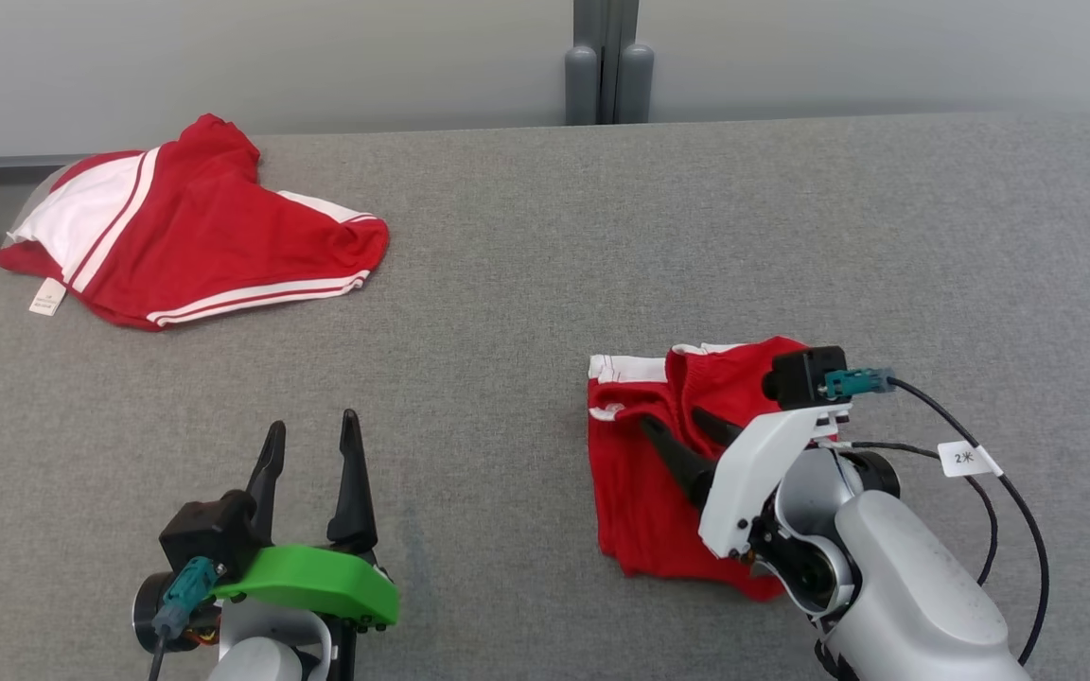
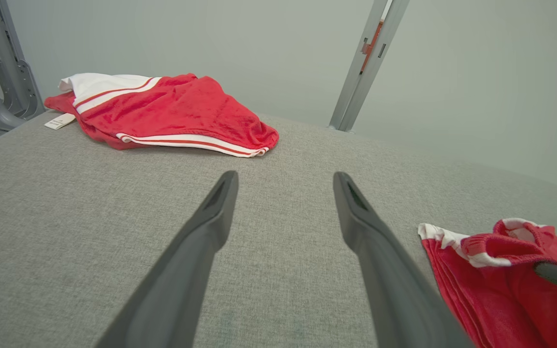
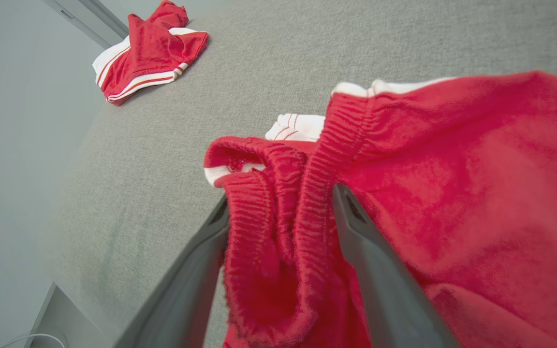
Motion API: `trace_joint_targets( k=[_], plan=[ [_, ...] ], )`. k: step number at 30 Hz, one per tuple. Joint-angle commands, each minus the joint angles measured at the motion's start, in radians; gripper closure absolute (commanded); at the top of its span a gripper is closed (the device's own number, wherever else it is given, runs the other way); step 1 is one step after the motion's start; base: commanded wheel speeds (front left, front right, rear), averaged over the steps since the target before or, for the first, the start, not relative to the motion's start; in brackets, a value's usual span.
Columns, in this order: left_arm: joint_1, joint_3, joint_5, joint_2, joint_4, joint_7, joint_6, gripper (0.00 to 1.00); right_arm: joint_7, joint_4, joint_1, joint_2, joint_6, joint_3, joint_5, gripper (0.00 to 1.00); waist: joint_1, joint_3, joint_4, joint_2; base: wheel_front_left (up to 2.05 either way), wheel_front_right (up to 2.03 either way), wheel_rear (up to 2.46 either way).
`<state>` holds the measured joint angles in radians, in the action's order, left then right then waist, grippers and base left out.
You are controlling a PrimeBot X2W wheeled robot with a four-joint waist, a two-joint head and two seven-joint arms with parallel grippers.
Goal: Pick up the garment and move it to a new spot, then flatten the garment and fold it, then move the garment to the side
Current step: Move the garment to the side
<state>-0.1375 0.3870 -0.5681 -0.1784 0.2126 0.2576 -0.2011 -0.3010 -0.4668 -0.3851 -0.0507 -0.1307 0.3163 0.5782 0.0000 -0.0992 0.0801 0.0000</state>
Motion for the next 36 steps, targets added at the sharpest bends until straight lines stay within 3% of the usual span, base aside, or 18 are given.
trace_joint_targets(
  k=[1,10,19,23,28,29,31,32,33,34,36],
  plan=[
    [-0.015,-0.005,-0.001,0.0,0.003,0.005,0.003,0.0,0.012,0.008,-0.005,-0.001,0.0,0.018,0.008,0.0,0.0,0.0,-0.004,0.0,0.0,0.0,0.0],
    [-0.016,-0.006,0.0,0.0,0.002,0.007,0.004,0.0,0.055,0.136,0.056,-0.005,0.0,0.105,0.017,0.0,0.0,-0.001,-0.038,0.0,0.0,0.0,0.0],
    [-0.021,-0.007,0.004,-0.002,-0.004,0.008,0.006,0.0,0.198,0.23,0.098,-0.028,0.0,-0.03,-0.123,0.0,0.0,-0.002,-0.054,0.0,0.0,0.0,0.0],
    [-0.024,-0.005,0.007,0.004,-0.005,0.007,0.008,0.0,0.269,0.227,0.115,-0.029,0.0,-0.107,-0.211,0.0,0.0,-0.004,-0.053,0.0,0.0,0.0,0.0],
    [-0.026,-0.005,0.011,0.01,-0.002,0.008,0.012,0.0,0.343,0.209,0.136,-0.021,0.0,-0.133,-0.293,0.0,0.0,-0.006,-0.052,0.0,0.0,0.0,0.0],
    [-0.026,-0.005,0.013,0.012,-0.001,0.008,0.014,0.0,0.356,0.197,0.142,-0.021,0.0,-0.131,-0.308,0.11,0.0,-0.007,-0.051,0.0,0.0,0.0,0.0],
    [-0.027,-0.006,0.015,0.016,0.001,0.008,0.017,0.0,0.377,0.173,0.143,-0.017,0.0,-0.124,-0.327,0.65,0.0,-0.008,-0.05,0.0,0.0,0.0,0.0],
    [-0.028,-0.007,0.016,0.017,0.002,0.008,0.017,0.0,0.385,0.16,0.143,-0.015,0.0,-0.117,-0.334,0.72,0.0,-0.008,-0.05,0.0,0.0,0.0,0.0],
    [-0.029,-0.007,0.017,0.019,0.003,0.008,0.019,0.0,0.393,0.14,0.14,-0.013,0.0,-0.108,-0.345,0.95,0.0,-0.01,-0.049,0.0,0.0,0.0,0.0],
    [-0.03,-0.007,0.018,0.021,0.003,0.008,0.02,0.0,0.4,0.123,0.136,-0.012,0.0,-0.1,-0.352,1.0,0.0,-0.011,-0.047,0.0,0.0,0.0,0.0],
    [-0.033,-0.008,0.019,0.022,0.005,0.009,0.023,0.0,0.416,0.078,0.118,-0.01,0.0,-0.081,-0.368,1.0,0.0,-0.014,-0.044,0.0,0.0,0.0,0.0]
  ],
)
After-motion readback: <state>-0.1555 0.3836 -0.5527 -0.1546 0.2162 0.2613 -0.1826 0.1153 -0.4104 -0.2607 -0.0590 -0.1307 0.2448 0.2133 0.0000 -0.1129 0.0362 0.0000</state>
